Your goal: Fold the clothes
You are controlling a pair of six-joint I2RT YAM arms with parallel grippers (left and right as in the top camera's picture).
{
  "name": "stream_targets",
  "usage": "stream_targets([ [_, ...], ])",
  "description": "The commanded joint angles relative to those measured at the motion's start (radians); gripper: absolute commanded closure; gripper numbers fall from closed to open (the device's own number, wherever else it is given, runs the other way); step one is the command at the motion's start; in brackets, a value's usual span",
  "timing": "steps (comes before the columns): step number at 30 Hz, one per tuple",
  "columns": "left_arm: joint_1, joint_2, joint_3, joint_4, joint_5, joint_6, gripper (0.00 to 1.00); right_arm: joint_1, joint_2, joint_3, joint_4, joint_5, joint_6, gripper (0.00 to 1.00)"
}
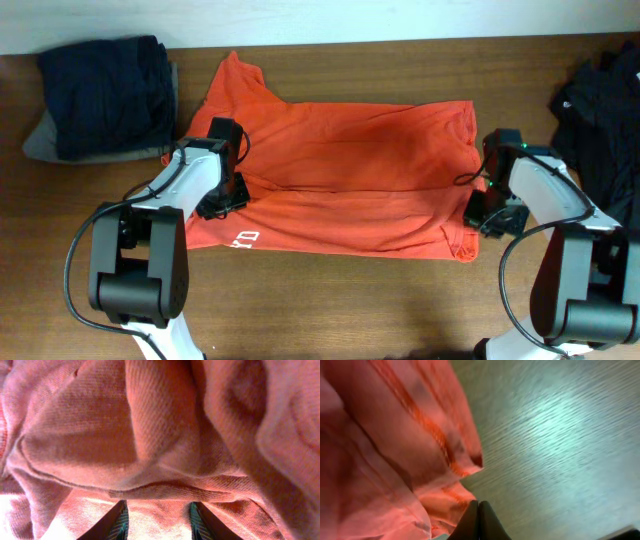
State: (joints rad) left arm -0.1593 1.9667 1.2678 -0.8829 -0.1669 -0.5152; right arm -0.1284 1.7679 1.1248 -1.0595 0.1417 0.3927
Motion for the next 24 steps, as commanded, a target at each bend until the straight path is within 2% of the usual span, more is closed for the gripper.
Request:
stream_targets([
  [1,0.018,0.034,-0.003,-0.020,-0.063,0.016,0.60,-0.003,0.004,0.038,-0.020,0.011,0.025,0.96],
  [3,0.018,0.034,0.003,-0.023,-0.063,0.016,0.60,-0.002,0.004,0.050,-0.021,-0.077,-0.003,0.96],
  [6,0.018,0.034,0.011,-0.023,-0.063,0.016,0.59,-0.002,0.004,0.053,0.006,-0.249,-0.157,0.96],
  [8,0.018,0.034,0.012,-0.022,-0.066,0.016,0.59,-0.002,0.004,0.052,0.008,-0.278,-0.193,0.93],
  [9,0.019,0.034,0.012,-0.022,-0.067,0.016,0.56,-0.002,0.004,0.051,0.006,-0.277,-0.200,0.87],
  [12,0.019,0.034,0.012,-0.022,-0.066,0.016,0.55,-0.003,0.006,0.051,0.005,-0.273,-0.210,0.64],
  [15,0.021,0.034,0.012,-0.022,-0.066,0.014,0.55,-0.003,0.006,0.051,0.008,-0.269,-0.210,0.48],
  [19,0.047,0.034,0.012,-0.025,-0.063,0.008,0.54,-0.003,0.006,0.039,0.018,-0.270,-0.210,0.45],
  [24,0.098,0.034,0.012,-0.027,-0.039,0.008,0.54,-0.003,0.006,-0.024,0.093,-0.296,-0.221,0.56],
])
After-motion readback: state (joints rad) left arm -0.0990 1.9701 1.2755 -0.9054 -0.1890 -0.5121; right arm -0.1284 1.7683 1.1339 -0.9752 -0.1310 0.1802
